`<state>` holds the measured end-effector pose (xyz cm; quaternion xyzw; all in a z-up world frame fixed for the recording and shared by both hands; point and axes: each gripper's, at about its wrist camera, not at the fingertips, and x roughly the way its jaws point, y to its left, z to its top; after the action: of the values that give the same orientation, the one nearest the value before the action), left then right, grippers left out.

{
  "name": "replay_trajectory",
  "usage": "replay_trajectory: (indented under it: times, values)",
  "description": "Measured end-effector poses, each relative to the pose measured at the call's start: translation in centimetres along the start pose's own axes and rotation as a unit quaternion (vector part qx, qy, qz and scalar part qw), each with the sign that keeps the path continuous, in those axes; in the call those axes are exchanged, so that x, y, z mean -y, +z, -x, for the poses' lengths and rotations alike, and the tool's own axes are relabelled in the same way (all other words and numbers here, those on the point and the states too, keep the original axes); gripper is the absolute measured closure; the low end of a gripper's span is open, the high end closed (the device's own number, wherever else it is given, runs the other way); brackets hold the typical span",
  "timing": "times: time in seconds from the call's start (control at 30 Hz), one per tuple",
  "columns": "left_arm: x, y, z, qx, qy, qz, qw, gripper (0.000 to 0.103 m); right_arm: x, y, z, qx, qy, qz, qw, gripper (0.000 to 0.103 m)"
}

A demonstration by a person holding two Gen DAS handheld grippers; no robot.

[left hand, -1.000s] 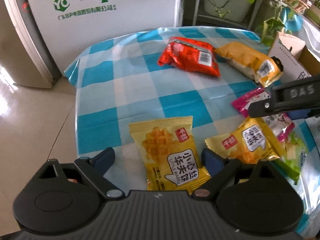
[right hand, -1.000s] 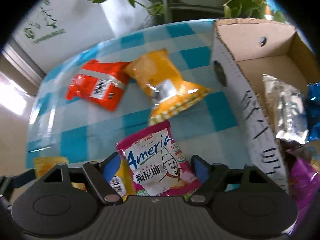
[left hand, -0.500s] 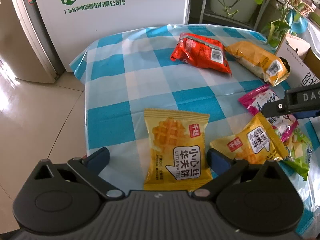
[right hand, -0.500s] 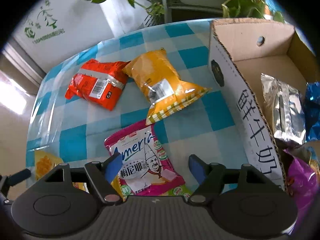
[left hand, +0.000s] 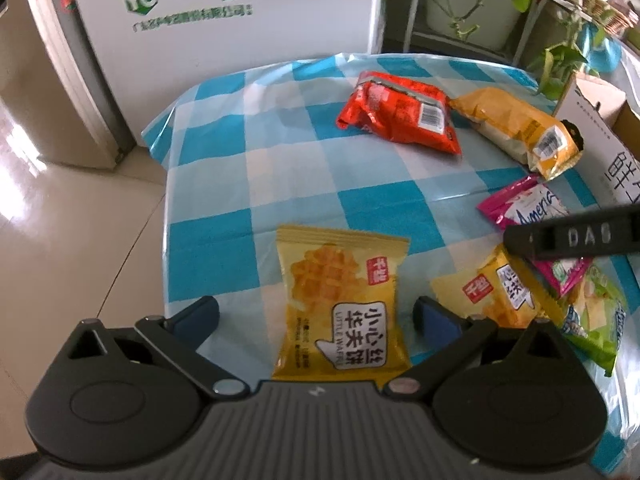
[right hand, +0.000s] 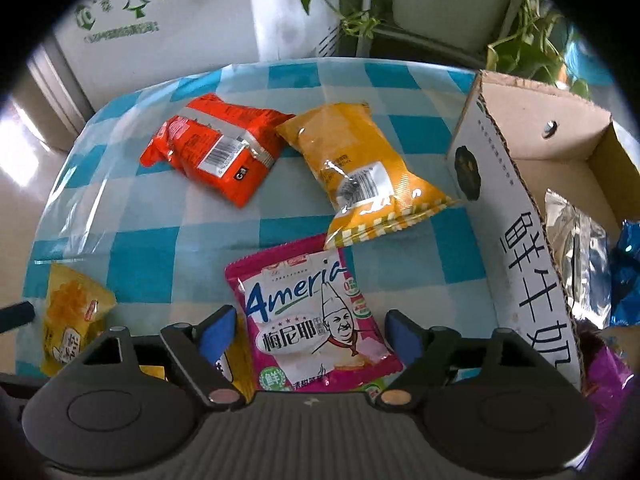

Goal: Organize snacks
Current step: 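Close the left tool on the waffle bag while the right tool closes on the pink Ameri bag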

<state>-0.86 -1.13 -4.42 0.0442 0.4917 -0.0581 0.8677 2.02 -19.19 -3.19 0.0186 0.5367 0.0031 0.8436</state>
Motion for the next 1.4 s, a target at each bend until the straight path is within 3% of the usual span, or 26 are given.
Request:
replay_trajectory:
  times: [0.23,0.33,0.67,0.77,0.83,1.0,1.4]
  values:
    - [0.5,0.3,-0.1,0.001,-0.003,-0.006,1.0000,0.000,2.9,0.5,0.4,0.011,0.019,-0.080,0.997,0.036]
    - [0.4,0.3,-0.1,0.000,-0.006,-0.006,1.0000,0.000,3.2,0.5,0.4,0.015,0.016,-0.089,0.996,0.037]
    - [0.5,0.3,0.0,0.004,-0.007,-0.009,0.9999,0.002,0.7,-0.2,0.2,0.014,-0.021,-0.015,1.000,0.037]
    - [0.6,0.3,0.3,0.012,-0.014,-0.015,0.9997,0.012,0.8,-0.2,0.4,0.014,-0.015,-0.017,1.000,0.045]
    - [0.9,0.4,0.6,0.023,-0.019,-0.025,0.9992,0.028,0.8,-0.2,0.5,0.014,-0.011,-0.013,1.000,0.046]
    - [1.0,0.7,1.0,0.028,-0.027,-0.027,0.9989,0.048,0.8,-0.1,1.5,0.029,-0.007,-0.011,0.999,0.046]
    - [-0.7,1.1,1.5,0.033,-0.047,0.019,0.9982,0.051,1.3,0.4,3.3,0.049,0.012,-0.018,0.999,0.046]
